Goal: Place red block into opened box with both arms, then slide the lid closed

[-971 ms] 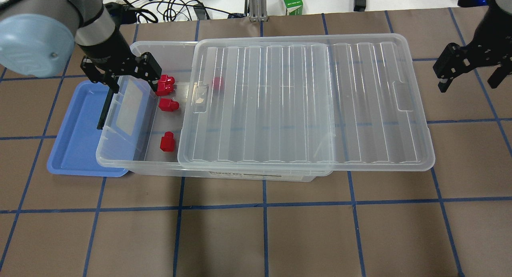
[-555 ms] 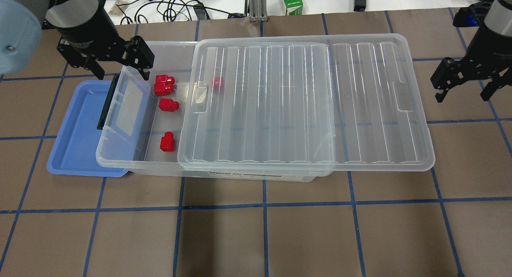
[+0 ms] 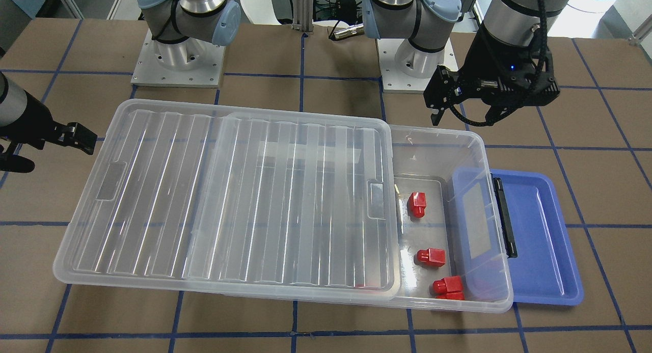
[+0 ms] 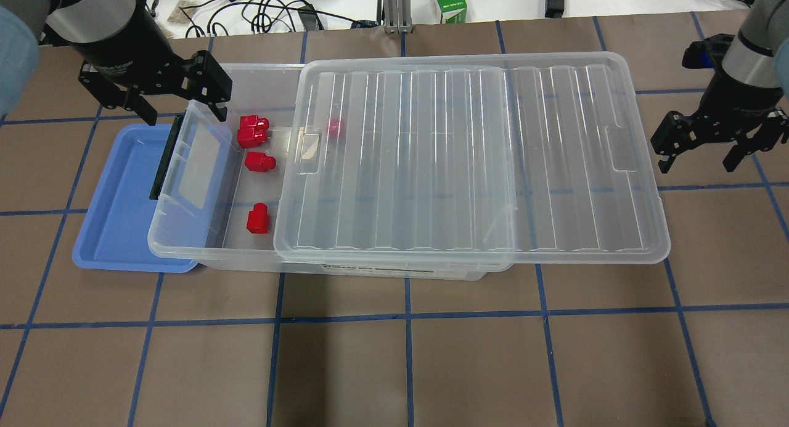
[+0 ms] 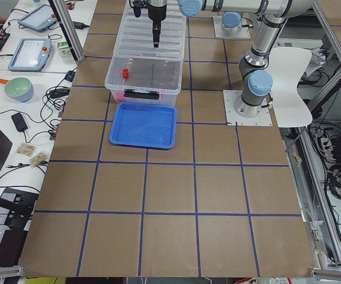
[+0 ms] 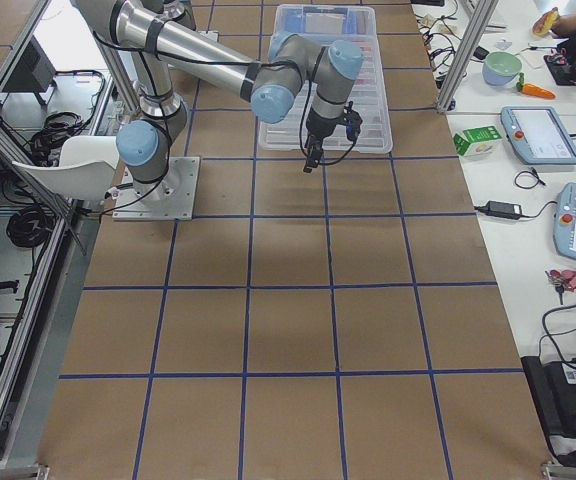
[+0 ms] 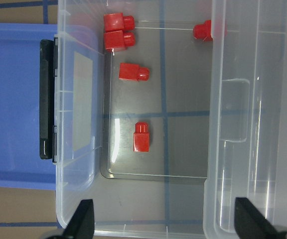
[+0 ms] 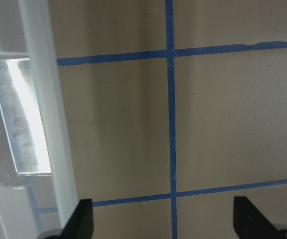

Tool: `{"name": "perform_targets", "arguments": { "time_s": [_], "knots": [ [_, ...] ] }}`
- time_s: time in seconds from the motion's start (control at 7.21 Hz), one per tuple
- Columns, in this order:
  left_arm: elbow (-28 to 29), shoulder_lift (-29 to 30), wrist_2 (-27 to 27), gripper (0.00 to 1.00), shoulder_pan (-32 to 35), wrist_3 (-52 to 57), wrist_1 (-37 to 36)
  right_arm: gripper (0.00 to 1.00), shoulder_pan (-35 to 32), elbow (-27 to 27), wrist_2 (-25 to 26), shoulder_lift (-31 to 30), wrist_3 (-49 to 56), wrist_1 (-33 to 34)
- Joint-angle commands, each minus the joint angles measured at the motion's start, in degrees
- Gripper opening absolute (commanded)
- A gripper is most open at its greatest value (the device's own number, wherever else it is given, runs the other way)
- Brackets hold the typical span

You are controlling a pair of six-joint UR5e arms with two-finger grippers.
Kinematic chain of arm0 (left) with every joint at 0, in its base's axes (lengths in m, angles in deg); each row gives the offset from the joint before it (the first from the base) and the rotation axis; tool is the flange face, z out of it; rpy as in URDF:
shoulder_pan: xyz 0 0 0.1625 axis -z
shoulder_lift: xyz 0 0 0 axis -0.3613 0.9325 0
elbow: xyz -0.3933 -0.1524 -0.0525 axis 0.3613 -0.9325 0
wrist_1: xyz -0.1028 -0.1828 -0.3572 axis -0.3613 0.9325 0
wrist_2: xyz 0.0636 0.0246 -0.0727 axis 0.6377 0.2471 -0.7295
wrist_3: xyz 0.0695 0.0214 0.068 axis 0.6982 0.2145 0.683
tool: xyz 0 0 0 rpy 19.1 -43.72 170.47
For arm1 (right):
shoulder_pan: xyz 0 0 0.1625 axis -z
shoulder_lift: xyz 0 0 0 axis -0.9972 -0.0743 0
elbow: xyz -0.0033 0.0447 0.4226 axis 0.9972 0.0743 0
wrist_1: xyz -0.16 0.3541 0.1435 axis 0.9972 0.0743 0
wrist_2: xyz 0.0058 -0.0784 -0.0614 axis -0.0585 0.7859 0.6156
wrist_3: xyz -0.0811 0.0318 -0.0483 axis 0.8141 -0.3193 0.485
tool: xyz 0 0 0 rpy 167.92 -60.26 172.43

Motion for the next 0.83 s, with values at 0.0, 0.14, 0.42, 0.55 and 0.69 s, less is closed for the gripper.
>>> {"name": "perform_targets", "arguments": {
  "time_s": [0.0, 0.14, 0.42, 0.55, 0.69],
  "knots": [
    [0.0, -0.1, 0.6, 1.0, 0.0, -0.5, 0.1, 1.0, 0.1, -0.3, 0.1, 0.7, -0.1, 1.0],
    [0.1, -0.2, 0.9, 1.0, 0.3, -0.8, -0.2, 1.0, 0.1, -0.5, -0.2, 1.5, -0.1, 1.0],
    [0.6, -0.7, 1.1, 1.0, 0.1, -1.3, -1.0, 1.0, -0.2, -0.4, -0.8, 1.8, -0.9, 1.1],
    [0.7, -1.1, 1.5, 1.0, -0.4, -1.3, -0.9, 1.0, -0.5, -0.4, -0.8, 1.7, -2.1, 2.4],
    [0.7, -1.3, 1.3, 1.0, -0.6, -3.7, -0.9, 1.0, -1.2, -0.4, -0.8, 1.7, -2.1, 3.0]
  ]
}}
